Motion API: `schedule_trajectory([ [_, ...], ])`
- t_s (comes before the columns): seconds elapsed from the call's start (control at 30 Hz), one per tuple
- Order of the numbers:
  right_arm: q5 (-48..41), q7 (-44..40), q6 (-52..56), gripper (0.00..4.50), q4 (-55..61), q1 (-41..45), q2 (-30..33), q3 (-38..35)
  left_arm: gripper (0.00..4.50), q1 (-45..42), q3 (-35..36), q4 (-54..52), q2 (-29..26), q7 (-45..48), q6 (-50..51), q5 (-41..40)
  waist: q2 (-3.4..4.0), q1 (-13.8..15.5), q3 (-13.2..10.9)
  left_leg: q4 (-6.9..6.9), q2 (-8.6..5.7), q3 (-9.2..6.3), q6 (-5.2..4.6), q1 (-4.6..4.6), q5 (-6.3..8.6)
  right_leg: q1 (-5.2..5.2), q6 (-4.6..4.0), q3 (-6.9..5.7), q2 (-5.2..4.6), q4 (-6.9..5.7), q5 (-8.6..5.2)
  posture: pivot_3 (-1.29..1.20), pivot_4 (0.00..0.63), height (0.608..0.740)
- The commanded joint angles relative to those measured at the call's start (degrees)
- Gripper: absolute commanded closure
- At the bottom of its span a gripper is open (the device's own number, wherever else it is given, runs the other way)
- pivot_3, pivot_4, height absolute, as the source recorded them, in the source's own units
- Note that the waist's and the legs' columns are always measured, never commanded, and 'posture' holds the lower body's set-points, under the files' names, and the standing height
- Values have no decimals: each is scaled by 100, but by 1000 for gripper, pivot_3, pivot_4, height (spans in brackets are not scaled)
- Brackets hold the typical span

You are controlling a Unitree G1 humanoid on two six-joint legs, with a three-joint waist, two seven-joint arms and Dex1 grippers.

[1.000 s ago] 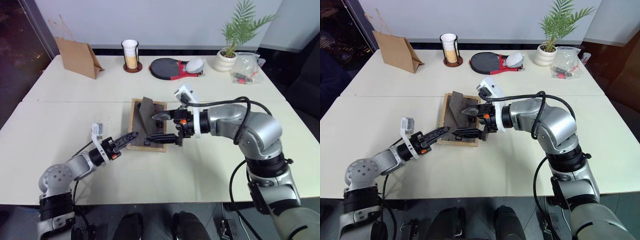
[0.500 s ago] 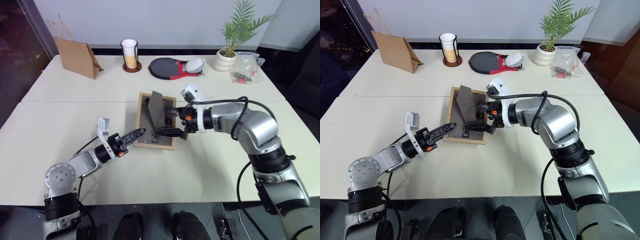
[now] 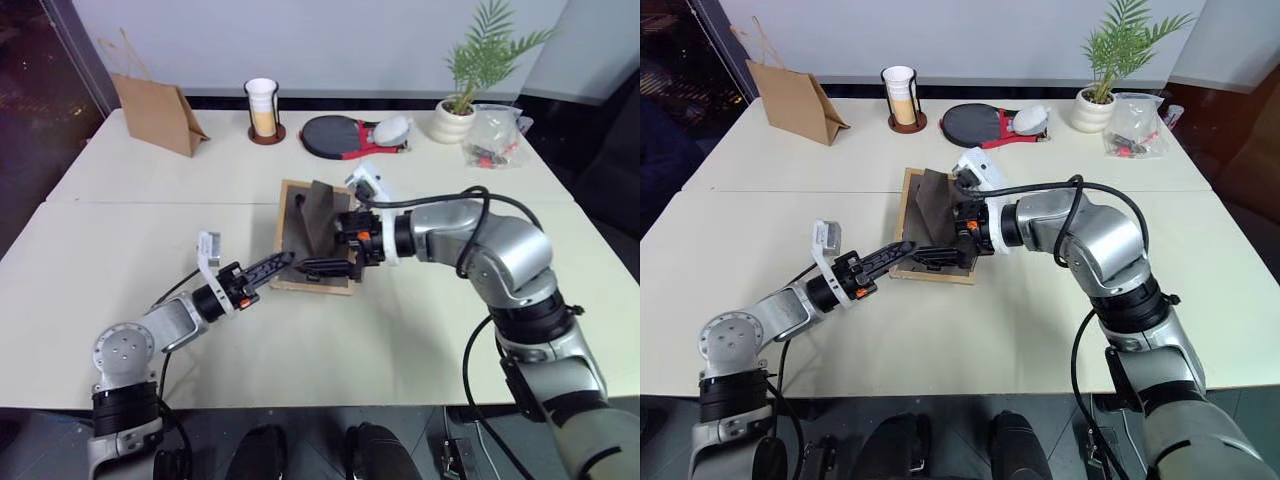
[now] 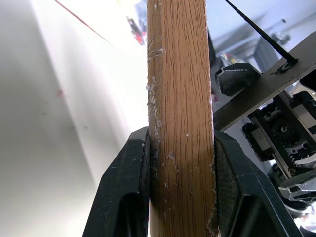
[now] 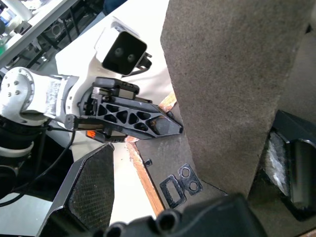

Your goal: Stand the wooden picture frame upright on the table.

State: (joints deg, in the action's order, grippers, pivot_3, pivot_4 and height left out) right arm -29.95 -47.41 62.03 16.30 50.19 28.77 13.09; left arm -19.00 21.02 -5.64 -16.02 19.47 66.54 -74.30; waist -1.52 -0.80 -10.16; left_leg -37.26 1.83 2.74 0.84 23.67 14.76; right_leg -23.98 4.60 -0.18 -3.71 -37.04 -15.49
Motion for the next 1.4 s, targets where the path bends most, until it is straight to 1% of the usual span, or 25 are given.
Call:
schedule_trajectory([
  [0.03,-166,-33,-17,57,468,16,93,-114,3438,-71,55,0,-59,44,-249,-12,0,-4,0,0,0,0,0,0,0,0,0,0,1,0,0,0,150,740],
  [0.1,-34,-29,-131,57,416,-31,204,-47,3438,-53,34,-28,-77,101,-234,-25,0,-2,0,0,0,0,0,0,0,-1,0,0,2,-1,0,0,150,740],
  [0.23,528,-140,-712,57,154,-89,741,190,3438,21,12,-37,-182,250,-227,-36,0,3,0,-1,-1,2,0,0,0,-1,0,-3,8,0,0,0,150,740],
  [0.37,635,-425,-963,57,-3,-93,1383,-119,3438,101,22,13,-290,359,-259,-65,-2,17,-1,-1,-2,5,-1,0,0,-1,1,-3,11,1,-1,0,150,740],
  [0.43,683,-614,-1189,57,146,-154,1769,-284,3438,143,34,21,-318,383,-265,-84,-2,21,-1,-1,-3,5,-1,1,0,-1,1,-3,10,3,-1,0,150,740],
  [0.5,974,-770,-2039,57,308,-314,2078,-391,3438,158,86,34,-282,256,-241,-247,-2,18,-1,1,-2,4,-1,2,0,-1,1,-3,10,6,-1,0,150,740],
  [0.57,1547,-822,-3179,57,311,-540,2304,-282,3438,148,133,38,-241,113,-205,-428,-2,11,-1,2,-1,4,-1,2,0,-1,2,-3,13,7,-1,0,150,740],
  [0.6,1983,-689,-3705,57,183,-646,2373,-113,3438,146,143,16,-217,-2,-175,-556,-2,1,-1,1,-1,4,-1,2,0,-1,2,-3,14,7,-1,0,150,740],
  [0.67,3174,89,-5453,57,-423,-770,2228,250,3438,144,132,-58,-171,-277,-119,-868,-3,-19,-1,0,0,6,-1,-1,0,0,3,-1,15,4,-1,0,150,740],
  [0.77,4670,1216,-7751,57,-1320,-768,2086,655,3438,149,103,-109,-145,-652,-122,-1274,-3,-20,-1,-5,-1,16,7,-10,-5,2,4,8,17,-6,0,0,150,740],
  [0.83,5342,1861,-8745,57,-1859,-701,1934,825,3438,142,62,-145,-154,-857,-141,-1478,-3,-11,-1,-6,-1,15,12,-11,-9,2,4,9,18,-8,0,0,150,740],
  [0.9,5788,2305,-9360,57,-2245,-657,1737,948,3438,142,8,-190,-166,-1038,-169,-1660,-4,-7,-1,-5,-1,15,21,-11,-13,1,4,9,18,-8,0,0,150,740],
  [0.93,6005,2483,-9635,57,-2395,-631,1653,1006,3438,145,-18,-208,-174,-1109,-184,-1732,-4,-4,-2,-5,0,15,56,-11,-34,1,4,9,18,-8,0,0,150,740],
  [1.1,6656,3249,-10315,57,-3067,-371,1109,1074,3438,195,-103,-238,-223,-1242,-259,-1910,-5,-13,-2,-3,1,13,68,-12,-41,2,4,9,19,-10,0,0,150,740],
  [1.23,7051,3609,-10550,57,-3618,-99,828,1132,3438,323,-206,-352,-278,-1218,-338,-1943,-5,-2,-2,-4,0,11,69,-20,-42,14,3,8,19,-11,-1,0,150,740],
  [1.37,7217,3775,-10679,57,-4101,106,704,1164,3438,473,-281,-439,-325,-1149,-412,-1945,-5,-4,-2,-4,0,9,69,-23,-42,19,3,6,17,-10,-1,0,150,740],
  [1.4,7234,3800,-10708,288,-4170,134,686,1163,3438,490,-294,-456,-340,-1147,-429,-1959,-5,-1,-2,-4,0,9,69,-23,-42,19,3,6,17,-9,-1,0,150,740],
])
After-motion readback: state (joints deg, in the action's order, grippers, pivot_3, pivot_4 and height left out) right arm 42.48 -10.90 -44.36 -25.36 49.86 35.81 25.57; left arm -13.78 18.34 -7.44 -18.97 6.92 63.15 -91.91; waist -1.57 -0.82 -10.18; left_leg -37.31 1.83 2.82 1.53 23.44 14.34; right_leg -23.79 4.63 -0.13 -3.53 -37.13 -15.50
